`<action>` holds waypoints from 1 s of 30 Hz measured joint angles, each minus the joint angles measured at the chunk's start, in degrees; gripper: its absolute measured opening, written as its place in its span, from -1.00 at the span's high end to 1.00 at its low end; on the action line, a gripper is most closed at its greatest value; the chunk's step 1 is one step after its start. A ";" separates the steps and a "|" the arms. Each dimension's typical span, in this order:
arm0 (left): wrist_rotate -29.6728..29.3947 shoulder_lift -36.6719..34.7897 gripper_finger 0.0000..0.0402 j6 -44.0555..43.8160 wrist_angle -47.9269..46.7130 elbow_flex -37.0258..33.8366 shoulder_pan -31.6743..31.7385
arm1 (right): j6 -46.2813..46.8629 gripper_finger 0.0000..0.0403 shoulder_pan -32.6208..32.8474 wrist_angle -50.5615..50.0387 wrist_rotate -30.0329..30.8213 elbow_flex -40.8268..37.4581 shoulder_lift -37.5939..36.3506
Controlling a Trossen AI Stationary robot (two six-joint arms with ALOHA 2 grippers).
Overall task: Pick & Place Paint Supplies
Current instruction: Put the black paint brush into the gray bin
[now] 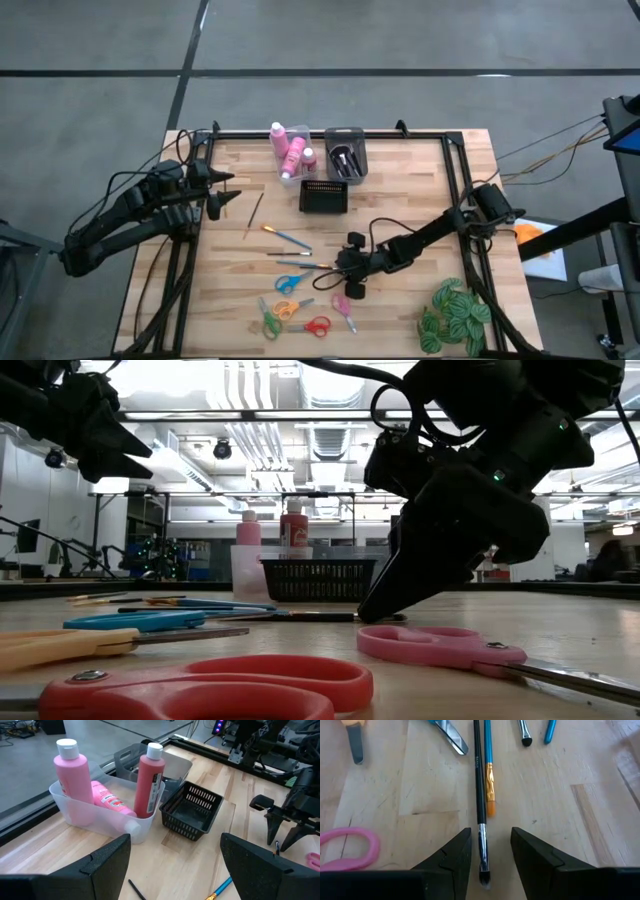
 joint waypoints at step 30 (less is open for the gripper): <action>0.00 0.00 -0.55 -0.04 0.00 0.00 0.00 | 0.26 0.95 -0.02 -0.81 0.28 -0.14 0.07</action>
